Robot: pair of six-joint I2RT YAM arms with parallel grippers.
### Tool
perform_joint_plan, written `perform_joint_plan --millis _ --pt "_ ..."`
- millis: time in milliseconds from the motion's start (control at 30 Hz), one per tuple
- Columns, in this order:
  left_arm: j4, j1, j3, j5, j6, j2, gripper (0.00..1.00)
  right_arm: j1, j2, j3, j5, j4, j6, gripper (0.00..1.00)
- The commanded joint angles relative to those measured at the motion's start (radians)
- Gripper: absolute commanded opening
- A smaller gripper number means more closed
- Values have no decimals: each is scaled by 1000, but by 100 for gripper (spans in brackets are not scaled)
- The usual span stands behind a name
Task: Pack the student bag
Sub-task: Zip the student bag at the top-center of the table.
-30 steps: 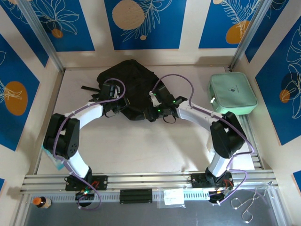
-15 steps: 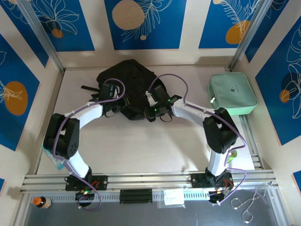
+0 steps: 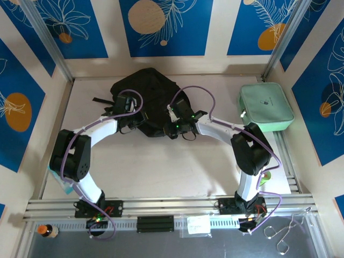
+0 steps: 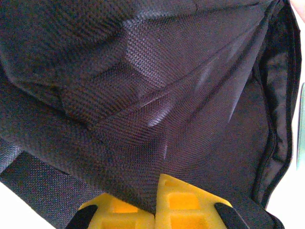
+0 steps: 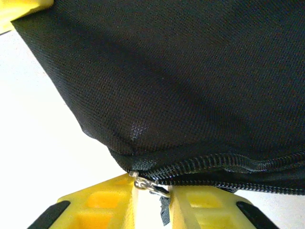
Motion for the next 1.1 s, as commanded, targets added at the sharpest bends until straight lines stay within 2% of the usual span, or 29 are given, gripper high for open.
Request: perform_joint_plan --millis 0,200,300,500,600,800,900,1067 --pt "-12 15 36 -13 6 -24 0 10 -5 -35 50 43 25 26" --pt "-13 15 36 -15 6 -26 0 14 11 -42 77 71 35 24" --pt "-15 15 36 -15 6 -27 0 16 9 -38 103 87 31 19" --pt "-30 16 32 -46 8 -32 0 13 -19 -46 162 81 29 0" --pt "-43 20 15 -88 -2 -50 2 4 -45 -69 150 65 24 0" --pt "-59 44 -86 -138 -61 -158 46 33 -10 -7 -61 12 -75 0" --pt "-72 46 -162 -156 -112 -249 56 61 23 34 -141 19 -85 0" --pt "-74 44 -294 -134 -256 -395 64 104 75 104 -263 50 -67 0"
